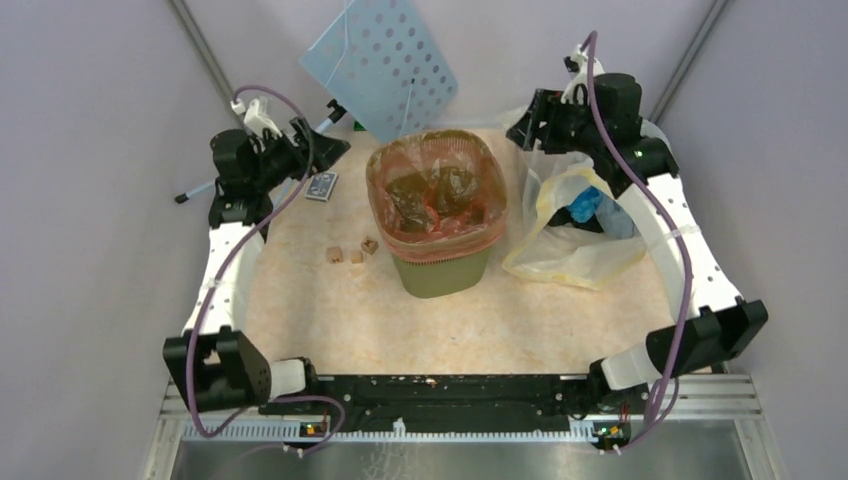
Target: Put the trash bags into the trash bin
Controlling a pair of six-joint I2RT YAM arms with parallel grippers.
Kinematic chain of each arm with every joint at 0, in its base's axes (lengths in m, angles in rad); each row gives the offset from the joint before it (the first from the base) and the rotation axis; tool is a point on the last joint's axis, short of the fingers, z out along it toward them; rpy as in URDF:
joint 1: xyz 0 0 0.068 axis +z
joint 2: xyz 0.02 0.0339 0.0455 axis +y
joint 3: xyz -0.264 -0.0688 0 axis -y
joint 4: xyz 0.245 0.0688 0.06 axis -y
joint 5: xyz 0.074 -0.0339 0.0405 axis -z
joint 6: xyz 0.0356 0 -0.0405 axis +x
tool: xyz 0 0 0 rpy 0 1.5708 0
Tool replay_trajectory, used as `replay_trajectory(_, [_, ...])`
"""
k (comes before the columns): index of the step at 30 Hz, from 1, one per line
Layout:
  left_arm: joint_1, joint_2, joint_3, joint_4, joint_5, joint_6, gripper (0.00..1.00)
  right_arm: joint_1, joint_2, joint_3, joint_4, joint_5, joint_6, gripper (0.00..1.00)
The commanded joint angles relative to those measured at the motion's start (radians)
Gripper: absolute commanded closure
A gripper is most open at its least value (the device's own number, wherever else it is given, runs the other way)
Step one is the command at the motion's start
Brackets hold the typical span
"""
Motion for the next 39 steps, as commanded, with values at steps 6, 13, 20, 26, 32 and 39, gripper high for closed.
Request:
replay_trajectory(6, [-0.006,-0.284,-0.177,-0.053,0.11,-0.038,0.06,0.248,-0.046,0.107,-0.231,0.111,-0.2,0.53])
replay_trajectory(13, [-0.007,-0.4,-0.24,-0.122,0.149,-0.004,0.12,0.428,0.113,0.25,-0.372,0.197,-0.271,1.0])
replay_trajectory(20, [-0.007,-0.411,-0.248,-0.227,0.163,0.043,0.22,0.529,0.339,0.419,-0.537,0.234,-0.311,1.0])
replay_trajectory(26, [-0.013,-0.42,-0.378,-0.125,0.238,-0.038,0.36,0.534,0.36,0.282,-0.463,0.217,-0.308,1.0])
replay_trajectory(32, [-0.035,-0.408,-0.445,-0.097,0.273,-0.067,0.38,0.534,0.365,0.156,-0.375,0.193,-0.295,1.0])
replay_trajectory(39, [-0.056,-0.393,-0.513,0.054,0.346,-0.147,0.31,0.533,0.411,0.105,-0.328,0.187,-0.292,1.0])
